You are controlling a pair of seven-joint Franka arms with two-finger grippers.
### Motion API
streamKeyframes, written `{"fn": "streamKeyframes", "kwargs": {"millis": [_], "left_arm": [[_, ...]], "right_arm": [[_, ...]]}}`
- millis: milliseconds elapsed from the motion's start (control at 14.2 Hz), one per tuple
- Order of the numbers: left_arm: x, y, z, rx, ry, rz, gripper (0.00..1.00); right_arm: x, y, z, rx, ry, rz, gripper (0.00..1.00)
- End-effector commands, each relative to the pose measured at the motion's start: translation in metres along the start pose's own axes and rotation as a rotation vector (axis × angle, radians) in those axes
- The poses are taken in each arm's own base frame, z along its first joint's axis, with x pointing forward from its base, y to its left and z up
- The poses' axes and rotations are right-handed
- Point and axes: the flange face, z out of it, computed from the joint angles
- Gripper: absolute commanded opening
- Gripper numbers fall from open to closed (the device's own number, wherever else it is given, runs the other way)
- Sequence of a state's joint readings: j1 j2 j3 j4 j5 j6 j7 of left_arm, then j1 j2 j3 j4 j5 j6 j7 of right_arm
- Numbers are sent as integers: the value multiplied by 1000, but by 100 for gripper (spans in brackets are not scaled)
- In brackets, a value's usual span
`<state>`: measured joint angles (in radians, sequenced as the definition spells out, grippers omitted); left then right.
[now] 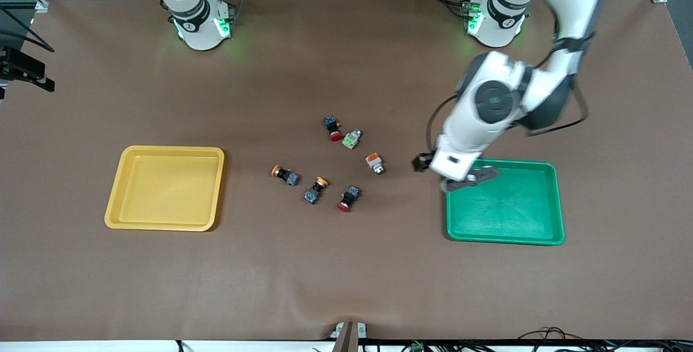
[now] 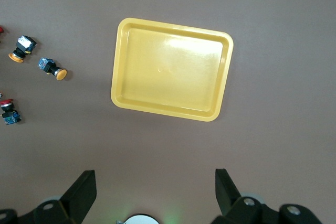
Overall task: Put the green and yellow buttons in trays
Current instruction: 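Lower the left gripper onto the white orange-based button and grasp it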
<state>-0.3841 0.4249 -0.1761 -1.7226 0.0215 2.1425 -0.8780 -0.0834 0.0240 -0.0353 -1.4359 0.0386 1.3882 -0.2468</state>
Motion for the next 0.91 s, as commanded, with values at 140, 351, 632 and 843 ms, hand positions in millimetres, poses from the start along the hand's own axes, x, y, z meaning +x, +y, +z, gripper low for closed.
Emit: {"fn": "streamKeyframes", "kwargs": {"millis": [140,351,632,843], "left_arm": [[-49,57,62,-28,18,-116,100],[-82,80,112,-34,5,-185,100],[-98,82,160,18,45,-193,96],[-94,80,166,28,64,-205,80]], "right_arm": [[39,16,52,22,-75,7,100],[60,26,100,38,-162,14,100],[73,36,129,58,-195,29,100],[78,35,129,52,-167,33,100]]}}
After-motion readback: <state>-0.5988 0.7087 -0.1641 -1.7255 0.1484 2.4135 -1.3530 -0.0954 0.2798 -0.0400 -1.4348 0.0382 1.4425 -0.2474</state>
